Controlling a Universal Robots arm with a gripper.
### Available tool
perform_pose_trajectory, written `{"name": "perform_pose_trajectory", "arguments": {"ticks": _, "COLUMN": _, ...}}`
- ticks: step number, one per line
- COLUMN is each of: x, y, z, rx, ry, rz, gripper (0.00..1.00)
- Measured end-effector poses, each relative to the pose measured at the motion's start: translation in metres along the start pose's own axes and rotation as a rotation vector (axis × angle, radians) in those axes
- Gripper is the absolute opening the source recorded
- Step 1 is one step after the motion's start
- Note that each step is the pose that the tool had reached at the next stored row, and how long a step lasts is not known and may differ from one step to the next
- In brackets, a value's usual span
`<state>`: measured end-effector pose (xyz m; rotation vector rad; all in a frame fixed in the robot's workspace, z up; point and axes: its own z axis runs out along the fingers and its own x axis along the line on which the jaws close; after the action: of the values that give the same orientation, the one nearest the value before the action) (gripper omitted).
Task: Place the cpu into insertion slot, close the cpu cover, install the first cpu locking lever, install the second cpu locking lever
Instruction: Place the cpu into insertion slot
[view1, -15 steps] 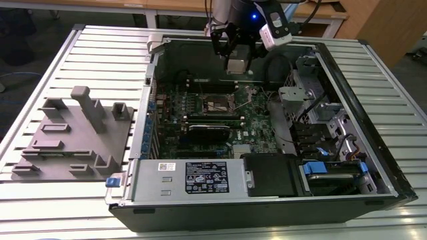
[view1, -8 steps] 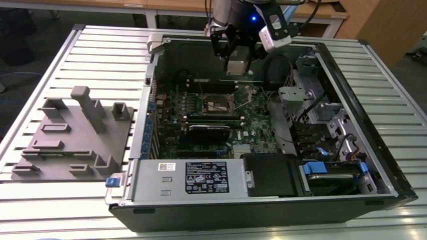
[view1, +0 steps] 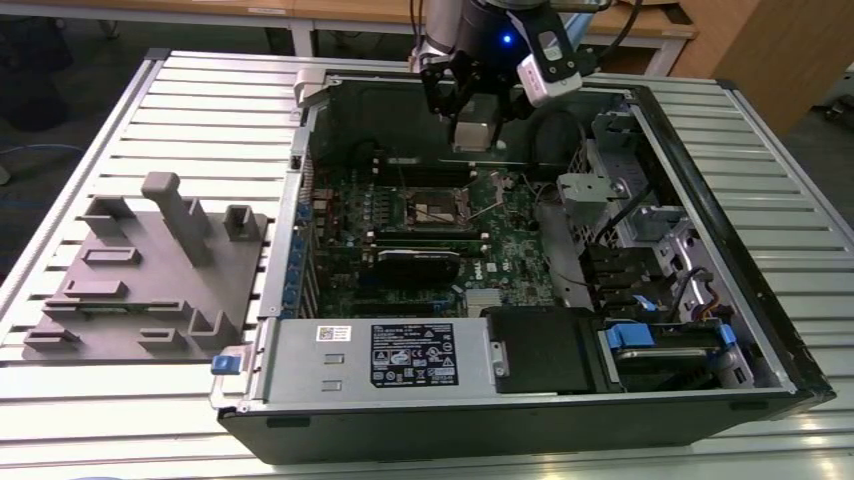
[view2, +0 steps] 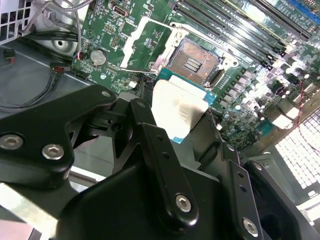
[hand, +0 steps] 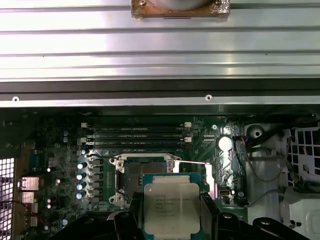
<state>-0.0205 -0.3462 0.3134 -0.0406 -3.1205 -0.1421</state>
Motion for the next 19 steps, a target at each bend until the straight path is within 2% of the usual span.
{"name": "perform_pose_trajectory", "arguments": {"ticks": 7, "x": -0.0001, "y": -0.0005, "z": 0.0055, "rx": 0.0004, "ry": 0.0002, "rz": 0.000, "gripper": 0.54}}
{"name": "perform_pose_trajectory", "arguments": {"ticks": 19, "x": -0.0001, "y": -0.0008, "z": 0.0084, "rx": 0.0006, "ry": 0.0003, "rz": 0.000, "gripper": 0.54}}
